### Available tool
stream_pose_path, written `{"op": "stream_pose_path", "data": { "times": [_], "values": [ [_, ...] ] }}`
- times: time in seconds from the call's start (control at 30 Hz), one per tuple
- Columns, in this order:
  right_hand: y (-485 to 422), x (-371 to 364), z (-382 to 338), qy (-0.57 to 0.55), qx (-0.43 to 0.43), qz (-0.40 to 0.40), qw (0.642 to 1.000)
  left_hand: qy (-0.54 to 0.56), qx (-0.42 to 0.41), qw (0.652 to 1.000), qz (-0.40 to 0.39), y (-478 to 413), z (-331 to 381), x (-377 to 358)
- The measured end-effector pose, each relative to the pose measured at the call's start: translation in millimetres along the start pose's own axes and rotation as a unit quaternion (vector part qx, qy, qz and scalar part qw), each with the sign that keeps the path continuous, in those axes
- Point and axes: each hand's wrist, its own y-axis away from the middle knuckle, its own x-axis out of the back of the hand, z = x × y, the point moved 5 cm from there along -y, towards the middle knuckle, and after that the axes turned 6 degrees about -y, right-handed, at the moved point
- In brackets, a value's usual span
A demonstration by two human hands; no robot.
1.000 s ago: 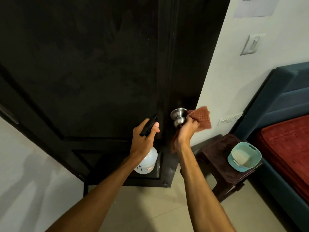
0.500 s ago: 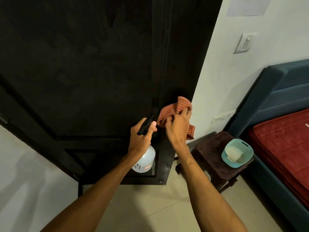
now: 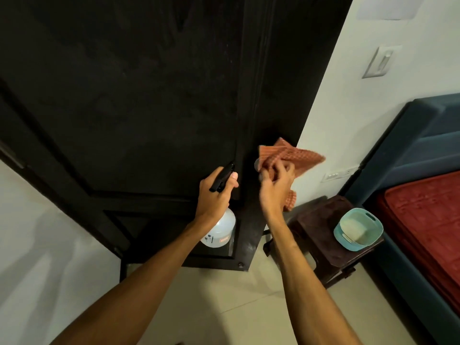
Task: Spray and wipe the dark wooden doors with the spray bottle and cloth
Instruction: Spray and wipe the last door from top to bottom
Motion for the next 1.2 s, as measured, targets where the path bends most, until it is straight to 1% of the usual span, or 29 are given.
{"op": "stream_pose_path", "data": {
  "times": [0.03,0.07,0.1,0.17,0.2,0.23,0.27,0.3,0.33,0.37,0.4,0.43,0.47,0.5,0.57,0.6,0.63,0.67,0.7,0.73,0.8,0.83,0.87,0.9,0.93,0.97,1.0,1.1,1.2],
  "values": [
    [3.6,-4.0,-1.8,0.114,0.077,-0.039,0.990,0.005,-0.001,1.000,0.003,0.2,-0.1,0.1],
    [8.4,-7.2,-6.4,0.209,0.140,-0.075,0.965,0.009,-0.002,1.000,0.004,0.4,0.0,-0.3],
    [13.5,-8.8,-9.0,0.284,0.184,-0.105,0.935,0.010,-0.004,1.000,0.004,0.5,0.2,-0.5],
    [17.3,-6.7,-5.2,0.376,0.229,-0.146,0.886,0.007,-0.004,1.000,0.005,0.4,0.0,-0.7],
    [15.0,-2.9,-0.8,0.393,0.232,-0.157,0.876,0.004,0.003,1.000,0.009,0.8,-1.4,-0.5],
    [13.8,1.5,1.7,0.382,0.236,-0.154,0.880,-0.001,0.009,1.000,0.014,1.2,-2.5,0.0],
    [14.0,5.7,4.3,0.336,0.224,-0.144,0.903,-0.002,0.014,1.000,0.016,2.1,-3.4,0.6],
    [16.0,10.2,7.0,0.251,0.186,-0.122,0.942,0.000,0.016,1.000,0.017,3.4,-3.7,1.1],
    [19.8,14.1,7.9,0.134,0.125,-0.086,0.979,0.002,0.017,1.000,0.018,4.4,-4.1,2.1],
    [24.1,17.1,11.7,0.001,0.052,-0.036,0.998,0.002,0.017,1.000,0.020,5.6,-5.0,3.1],
    [28.7,19.8,14.8,-0.128,-0.028,0.023,0.991,0.001,0.020,1.000,0.021,6.2,-6.3,3.7],
    [33.1,19.1,19.8,-0.246,-0.112,0.073,0.960,0.002,0.022,0.999,0.024,7.3,-7.6,4.8],
    [36.5,15.9,26.0,-0.359,-0.188,0.108,0.908,0.002,0.022,0.999,0.028,7.8,-9.0,5.7],
    [38.7,11.2,29.8,-0.454,-0.260,0.126,0.843,0.002,0.022,0.999,0.032,8.7,-9.5,5.9],
    [41.5,0.9,37.5,-0.577,-0.388,0.134,0.706,0.006,0.021,0.999,0.038,9.7,-8.7,5.6],
    [41.3,-3.8,40.1,-0.603,-0.431,0.125,0.659,0.014,0.021,0.999,0.039,10.0,-7.2,4.8],
    [42.1,-6.7,40.5,-0.615,-0.459,0.114,0.631,0.021,0.022,0.999,0.039,10.1,-6.5,4.1],
    [42.9,-9.0,38.3,-0.617,-0.469,0.103,0.623,0.020,0.020,0.999,0.041,9.4,-6.5,4.2],
    [42.6,-10.2,37.9,-0.603,-0.466,0.100,0.640,0.013,0.017,0.999,0.043,9.3,-6.6,4.5],
    [42.0,-9.3,33.3,-0.584,-0.446,0.099,0.671,0.008,0.015,0.999,0.043,8.2,-7.3,4.6],
    [41.6,-3.1,30.3,-0.494,-0.375,0.126,0.774,0.005,0.017,0.999,0.041,7.0,-9.4,6.4],
    [40.4,3.8,27.0,-0.408,-0.322,0.142,0.843,0.006,0.018,0.999,0.042,6.8,-9.9,7.1],
    [39.4,10.0,23.6,-0.298,-0.259,0.147,0.907,0.005,0.018,0.999,0.043,7.5,-9.9,8.0],
    [39.9,14.4,15.0,-0.189,-0.195,0.133,0.953,0.005,0.016,0.999,0.043,8.0,-9.9,8.5],
    [40.6,16.0,10.1,-0.101,-0.137,0.107,0.979,0.003,0.015,0.999,0.042,8.5,-9.2,8.8],
    [42.7,17.5,4.6,-0.041,-0.096,0.084,0.991,0.003,0.014,0.999,0.043,9.0,-9.6,9.3],
    [44.2,19.6,-3.1,-0.005,-0.056,0.070,0.996,0.004,0.015,0.999,0.044,9.0,-9.4,10.4],
    [42.7,14.9,-35.9,-0.004,0.072,0.035,0.997,0.009,0.014,0.998,0.054,9.9,-9.2,16.5],
    [28.1,-20.8,-57.0,0.031,0.155,-0.010,0.987,0.011,0.016,0.997,0.074,11.6,-11.6,31.1]
  ]
}}
